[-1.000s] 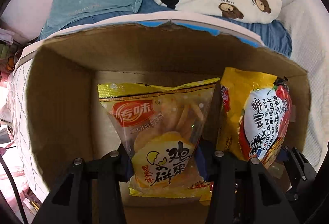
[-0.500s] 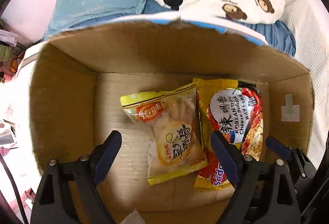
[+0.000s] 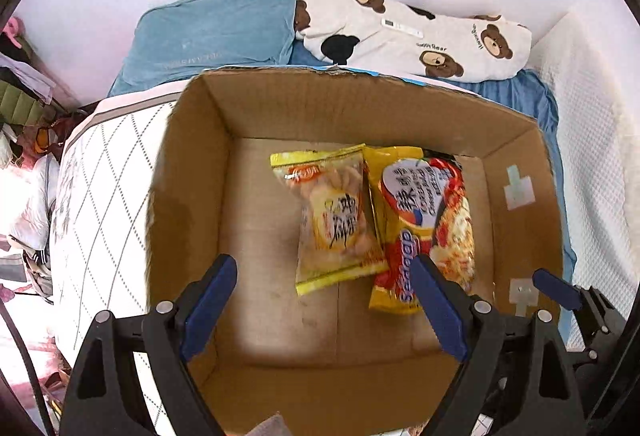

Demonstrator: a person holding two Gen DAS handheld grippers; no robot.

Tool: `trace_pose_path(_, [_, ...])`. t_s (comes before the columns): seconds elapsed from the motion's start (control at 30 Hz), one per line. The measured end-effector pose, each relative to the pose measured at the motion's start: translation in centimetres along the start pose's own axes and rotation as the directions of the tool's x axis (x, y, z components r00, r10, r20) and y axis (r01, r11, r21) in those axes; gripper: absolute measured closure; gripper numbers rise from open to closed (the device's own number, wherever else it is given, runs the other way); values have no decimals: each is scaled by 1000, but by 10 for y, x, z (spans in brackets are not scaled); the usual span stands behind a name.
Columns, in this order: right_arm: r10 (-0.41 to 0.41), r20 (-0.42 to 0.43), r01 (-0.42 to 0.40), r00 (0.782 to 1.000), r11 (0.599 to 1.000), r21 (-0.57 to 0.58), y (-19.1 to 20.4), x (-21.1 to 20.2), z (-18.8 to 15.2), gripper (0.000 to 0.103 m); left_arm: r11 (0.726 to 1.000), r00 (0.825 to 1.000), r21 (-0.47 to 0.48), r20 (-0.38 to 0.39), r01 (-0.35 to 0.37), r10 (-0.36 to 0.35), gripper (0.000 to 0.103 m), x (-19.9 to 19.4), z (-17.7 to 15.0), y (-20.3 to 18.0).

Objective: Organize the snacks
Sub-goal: 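Carry both packs into the cardboard box and open both tools, then grasp the white wafer pack with the left tool while the right tool grasps the oat cookie pack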

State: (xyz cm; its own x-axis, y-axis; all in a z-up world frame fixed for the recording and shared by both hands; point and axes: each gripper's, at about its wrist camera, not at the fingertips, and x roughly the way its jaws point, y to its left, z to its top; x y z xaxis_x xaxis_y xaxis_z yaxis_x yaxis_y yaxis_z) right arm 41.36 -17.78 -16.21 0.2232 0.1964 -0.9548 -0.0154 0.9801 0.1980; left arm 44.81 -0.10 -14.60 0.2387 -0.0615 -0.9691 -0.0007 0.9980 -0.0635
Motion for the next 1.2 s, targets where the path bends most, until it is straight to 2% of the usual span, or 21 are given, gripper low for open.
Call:
trace_pose_path(0.4, [-4,100,6,995,1000,-22,4,-43,-27,1,1000,992,-4,122,17,-16,15,-61,-53,-1])
trace_pose_path(0.63, [6,160,0,987,999,-40,14,-75,-56,1,999,986,-22,160,37,-33,15,-86,-86,0])
trace_pose_path(0.83, [27,160,-23,987,999,-29,12,-84,-83,1,998,985,-46,167,52,-44,15,-97,-115,5])
trace_pose_path(0.97, [43,130,-42,991,999,-11,5,-77,-104,1,994,989,-88,139,63,-51,15,-94,-139,19])
trace_pose_path(1.1, [67,83,-68,994,998,6,-7,-60,-128,1,987,998,-155,52,40,-32,15,-70,-174,41])
trace_pose_path(1.2, [86,34,-88,996,995,49,-19,-40,-146,2,983,999,-183,-36,14,-21,15,-38,-207,53])
